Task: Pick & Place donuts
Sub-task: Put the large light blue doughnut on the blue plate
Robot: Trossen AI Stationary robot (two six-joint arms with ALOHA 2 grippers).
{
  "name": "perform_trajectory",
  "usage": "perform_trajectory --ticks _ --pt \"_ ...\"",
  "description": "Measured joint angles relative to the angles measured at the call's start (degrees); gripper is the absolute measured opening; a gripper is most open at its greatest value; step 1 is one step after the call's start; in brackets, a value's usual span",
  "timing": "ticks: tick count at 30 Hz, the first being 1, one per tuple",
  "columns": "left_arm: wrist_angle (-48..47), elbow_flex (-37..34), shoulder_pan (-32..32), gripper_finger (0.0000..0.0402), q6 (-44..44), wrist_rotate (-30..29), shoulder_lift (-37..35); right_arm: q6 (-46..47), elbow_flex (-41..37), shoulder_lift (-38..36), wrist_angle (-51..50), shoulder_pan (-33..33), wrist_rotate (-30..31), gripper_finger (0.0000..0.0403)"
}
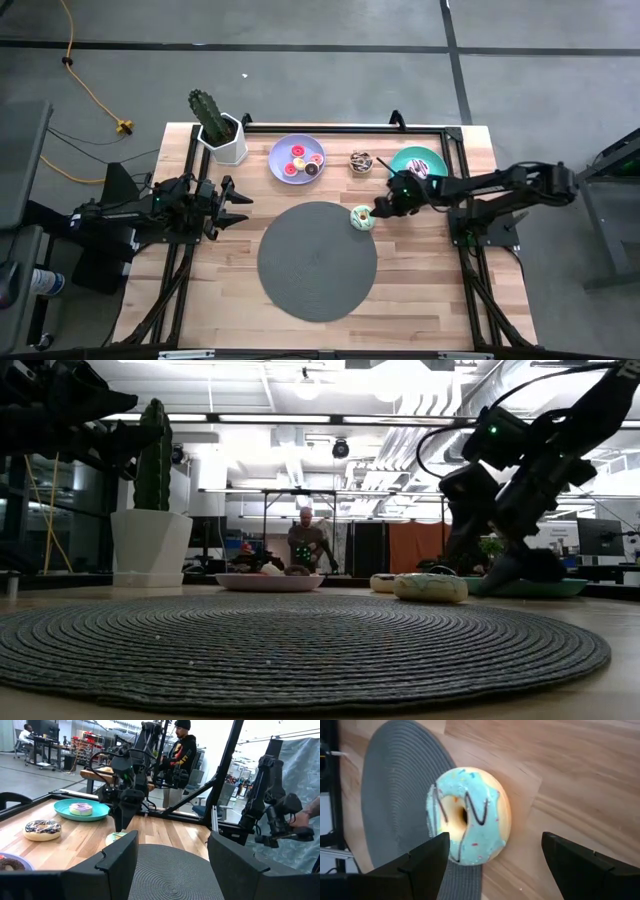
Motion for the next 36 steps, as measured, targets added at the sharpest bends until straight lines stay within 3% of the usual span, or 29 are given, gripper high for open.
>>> perform_trajectory --ticks 27,36 --pt "0.0 0.0 0.0 0.023 0.0 0.0 0.0 -1.9 0.2 4.6 5.1 1.1 -1.1 0.0307" --pt "0.0 0.0 0.0 0.023 0.0 0.0 0.0 -3.3 4.1 9.5 4.9 2.3 -0.9 0.0307"
